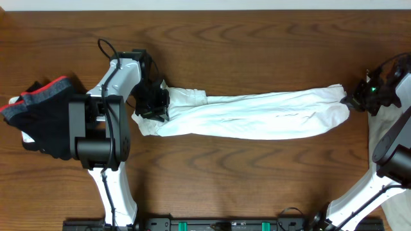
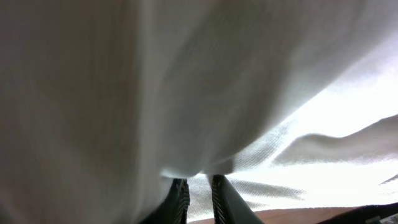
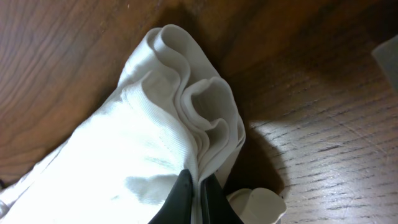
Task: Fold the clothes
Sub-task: 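Carry the right end leftward with the right gripper, folding it toward the left gripper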
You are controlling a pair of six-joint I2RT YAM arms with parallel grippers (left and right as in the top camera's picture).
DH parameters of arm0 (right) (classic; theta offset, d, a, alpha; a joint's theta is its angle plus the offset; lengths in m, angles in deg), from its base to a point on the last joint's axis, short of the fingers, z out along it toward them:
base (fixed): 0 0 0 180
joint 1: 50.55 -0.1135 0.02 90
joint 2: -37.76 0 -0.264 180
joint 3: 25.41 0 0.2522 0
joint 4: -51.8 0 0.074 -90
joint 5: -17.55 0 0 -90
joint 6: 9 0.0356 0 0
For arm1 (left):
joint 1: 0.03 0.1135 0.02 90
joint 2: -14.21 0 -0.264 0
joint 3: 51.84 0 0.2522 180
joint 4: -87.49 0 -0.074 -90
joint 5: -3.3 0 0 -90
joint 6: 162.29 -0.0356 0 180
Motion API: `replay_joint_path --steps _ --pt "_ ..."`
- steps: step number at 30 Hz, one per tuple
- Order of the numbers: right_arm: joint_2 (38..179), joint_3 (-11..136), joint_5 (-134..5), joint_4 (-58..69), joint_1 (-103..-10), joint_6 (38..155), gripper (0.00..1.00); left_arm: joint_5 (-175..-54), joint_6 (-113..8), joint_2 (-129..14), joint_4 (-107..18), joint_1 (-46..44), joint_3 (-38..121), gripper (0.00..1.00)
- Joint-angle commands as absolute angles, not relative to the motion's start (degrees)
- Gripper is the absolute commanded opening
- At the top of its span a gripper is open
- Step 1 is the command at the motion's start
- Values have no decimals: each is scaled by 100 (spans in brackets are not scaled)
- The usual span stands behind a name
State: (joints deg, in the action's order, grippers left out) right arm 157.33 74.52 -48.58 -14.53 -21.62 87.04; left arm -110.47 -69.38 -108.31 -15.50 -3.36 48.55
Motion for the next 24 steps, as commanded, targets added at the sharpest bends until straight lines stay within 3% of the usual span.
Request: replay_joint_path --steps 1,8,11,14,24 --pt "15702 7455 -4845 -1436 -2178 8573 1 -11001 -6992 -10818 -1389 -332 4930 17" --pt "15700 7918 -4897 -1853 -1804 8555 1 -10999 -6992 -10068 -1325 -329 5144 17" --pt "15678 8172 -4925 -2151 -1690 8435 1 -10997 -6990 -9695 -1325 -314 5142 34" --pt "15551 8410 -5022 -2457 -1716 8333 1 -10997 -6992 -9480 -1290 -292 5142 37" --pt "14555 8596 -5708 -3047 -3074 8241 1 -10995 -6758 -9437 -1168 -170 5142 36"
